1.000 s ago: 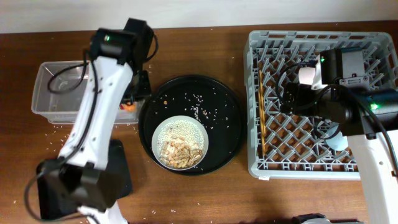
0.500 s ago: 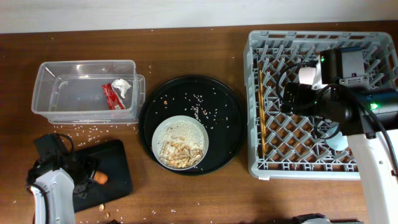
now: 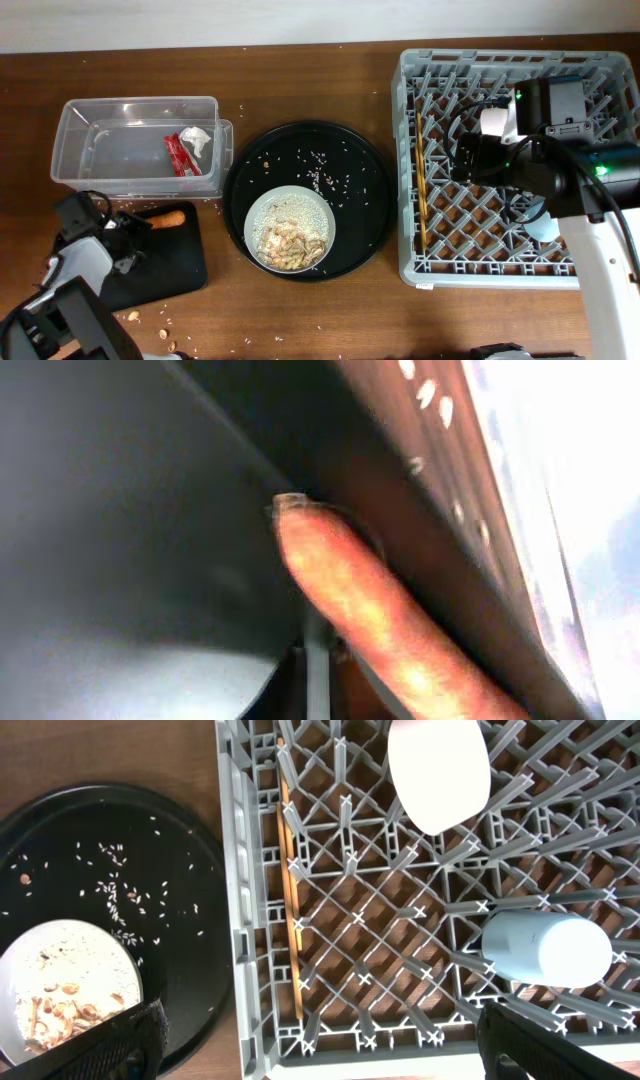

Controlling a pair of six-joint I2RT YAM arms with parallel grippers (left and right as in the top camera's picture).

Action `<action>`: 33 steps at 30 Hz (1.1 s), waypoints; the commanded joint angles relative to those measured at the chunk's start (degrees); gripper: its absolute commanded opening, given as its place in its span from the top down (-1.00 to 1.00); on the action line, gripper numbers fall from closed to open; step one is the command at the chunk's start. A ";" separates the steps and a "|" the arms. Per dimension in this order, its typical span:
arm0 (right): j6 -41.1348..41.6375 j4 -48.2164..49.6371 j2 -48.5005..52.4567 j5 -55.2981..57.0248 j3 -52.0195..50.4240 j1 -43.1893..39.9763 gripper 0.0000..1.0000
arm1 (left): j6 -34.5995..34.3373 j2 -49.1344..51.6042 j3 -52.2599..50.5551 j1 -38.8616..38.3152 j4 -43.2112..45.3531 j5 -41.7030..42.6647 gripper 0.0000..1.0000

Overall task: Sort waste into correct bins and load items into the dishwasher rack
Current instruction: 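Grasp the carrot with the left gripper and place it on the black board, then grasp the rim of the white food plate with the left gripper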

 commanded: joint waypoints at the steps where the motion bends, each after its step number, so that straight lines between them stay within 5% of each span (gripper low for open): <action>1: 0.04 -0.02 -0.22 0.50 0.13 -0.22 -0.97 | 7.39 -0.28 9.01 0.09 -14.08 4.07 0.57; 4: 0.04 -0.02 -0.22 0.48 0.13 -0.22 -0.96 | 9.53 -8.63 21.16 -1.25 -31.50 4.09 0.43; 7: 0.04 -0.02 -0.22 0.50 0.13 -0.22 -0.97 | 14.16 -16.90 28.26 -20.92 -32.48 -0.15 0.24; 8: 0.04 -0.02 -0.22 0.48 0.13 -0.22 -0.97 | 16.15 -15.06 28.35 -33.92 -30.67 -4.66 0.24; 11: 0.04 -0.02 -0.22 0.48 0.13 -0.22 -0.96 | 17.90 -4.24 28.37 -56.00 -28.28 -10.16 0.24; 15: 0.04 -0.02 -0.22 0.48 0.13 -0.22 -0.96 | 17.88 8.00 28.57 -71.54 -26.86 -18.56 0.24; 24: 0.04 -0.02 -0.22 0.48 0.13 -0.22 -0.96 | 25.22 16.63 28.57 -78.53 -23.87 -24.39 0.49; 30: 0.04 -0.02 -0.22 0.48 0.13 -0.22 -0.97 | 28.81 20.92 28.57 -78.68 -23.12 -25.03 0.98; 33: 0.04 -0.02 -0.22 0.48 0.13 -0.22 -0.97 | 30.03 20.92 29.83 -78.68 -23.12 -25.70 0.99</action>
